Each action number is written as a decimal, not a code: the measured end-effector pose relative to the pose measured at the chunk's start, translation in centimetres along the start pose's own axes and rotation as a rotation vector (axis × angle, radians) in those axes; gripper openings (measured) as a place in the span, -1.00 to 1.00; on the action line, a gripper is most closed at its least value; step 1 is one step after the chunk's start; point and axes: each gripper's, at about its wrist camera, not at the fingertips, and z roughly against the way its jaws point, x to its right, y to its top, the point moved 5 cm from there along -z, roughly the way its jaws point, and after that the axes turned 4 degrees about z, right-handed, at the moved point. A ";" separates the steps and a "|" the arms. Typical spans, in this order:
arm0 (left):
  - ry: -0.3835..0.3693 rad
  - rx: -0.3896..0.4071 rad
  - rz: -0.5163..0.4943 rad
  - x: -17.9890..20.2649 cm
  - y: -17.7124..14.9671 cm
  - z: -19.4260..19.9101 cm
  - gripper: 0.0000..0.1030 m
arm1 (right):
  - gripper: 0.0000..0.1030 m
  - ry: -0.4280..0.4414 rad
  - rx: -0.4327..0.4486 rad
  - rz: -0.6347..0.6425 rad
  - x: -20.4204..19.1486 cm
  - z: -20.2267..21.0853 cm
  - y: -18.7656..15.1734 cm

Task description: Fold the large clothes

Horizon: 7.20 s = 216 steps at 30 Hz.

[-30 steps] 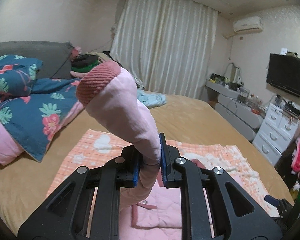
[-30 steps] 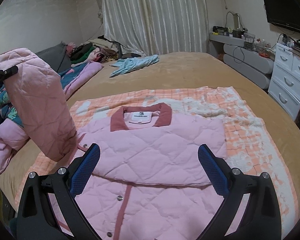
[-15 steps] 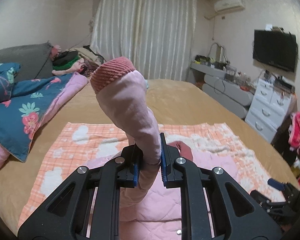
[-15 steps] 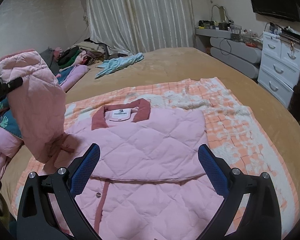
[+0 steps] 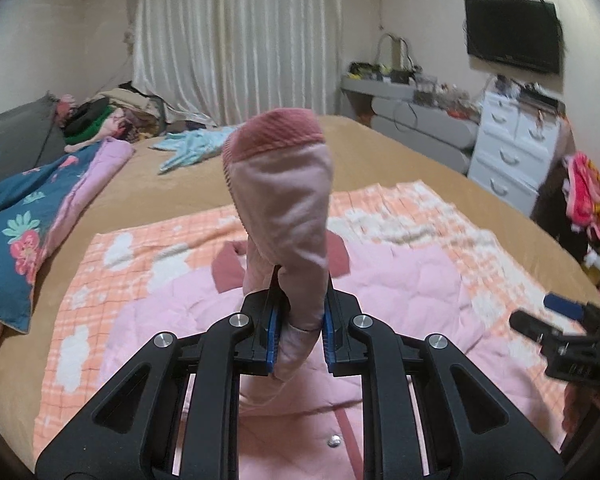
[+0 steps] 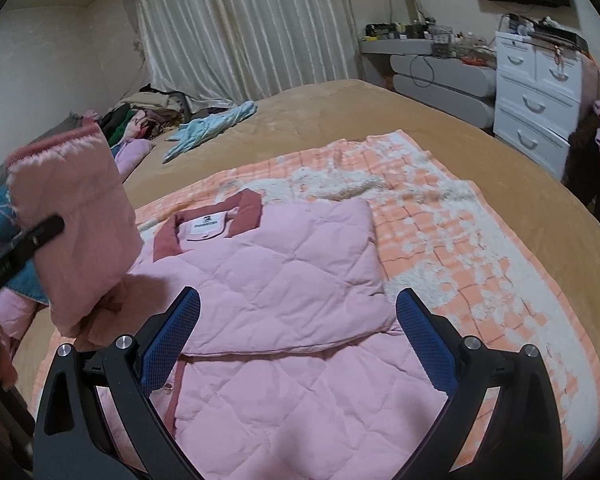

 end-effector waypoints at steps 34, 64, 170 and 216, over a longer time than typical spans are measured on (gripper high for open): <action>-0.188 -0.376 -0.290 6.1 -10.7 -3.8 0.64 | 0.90 -0.019 -0.042 -0.123 4.2 -1.1 -1.6; 0.099 -0.303 0.043 -12.5 -7.5 -3.7 0.82 | 0.88 0.129 -0.279 -0.123 -5.6 -9.6 -7.2; 0.000 -0.406 0.226 -12.4 -10.0 -9.8 0.84 | 0.77 0.027 -0.231 0.197 -9.4 -15.0 -1.3; -0.011 -0.120 0.225 -9.9 -5.0 11.0 0.84 | 0.92 0.106 0.131 0.189 -8.0 10.8 2.1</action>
